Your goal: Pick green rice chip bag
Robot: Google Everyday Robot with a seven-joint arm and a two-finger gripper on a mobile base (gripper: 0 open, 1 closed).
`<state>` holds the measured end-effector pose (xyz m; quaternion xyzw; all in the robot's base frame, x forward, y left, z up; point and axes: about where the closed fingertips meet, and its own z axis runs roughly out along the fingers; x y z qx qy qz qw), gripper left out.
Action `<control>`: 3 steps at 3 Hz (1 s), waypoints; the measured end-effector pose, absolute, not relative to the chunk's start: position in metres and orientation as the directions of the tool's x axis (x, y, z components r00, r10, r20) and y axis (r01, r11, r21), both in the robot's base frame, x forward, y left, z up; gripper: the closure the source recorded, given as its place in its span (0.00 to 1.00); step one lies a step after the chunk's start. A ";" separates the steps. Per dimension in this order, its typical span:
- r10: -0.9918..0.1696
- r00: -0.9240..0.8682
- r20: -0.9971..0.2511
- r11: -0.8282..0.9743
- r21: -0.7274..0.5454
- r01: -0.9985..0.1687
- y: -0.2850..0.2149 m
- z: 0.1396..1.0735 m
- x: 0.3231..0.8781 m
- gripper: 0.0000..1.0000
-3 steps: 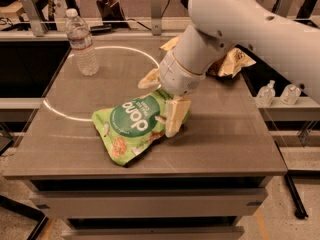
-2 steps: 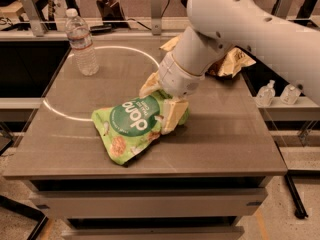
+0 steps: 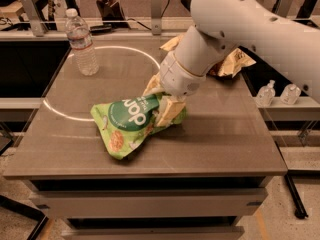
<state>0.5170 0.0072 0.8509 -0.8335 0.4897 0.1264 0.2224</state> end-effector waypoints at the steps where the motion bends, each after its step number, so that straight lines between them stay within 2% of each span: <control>1: -0.756 0.374 -0.538 -0.301 -0.222 -0.927 0.005 0.865 0.520 1.00; 3: -0.642 0.285 -0.712 -0.169 -0.232 -0.958 0.011 0.926 0.527 1.00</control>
Offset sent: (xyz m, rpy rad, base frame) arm 0.0120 -0.0005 0.0852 0.3796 0.1670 -0.2462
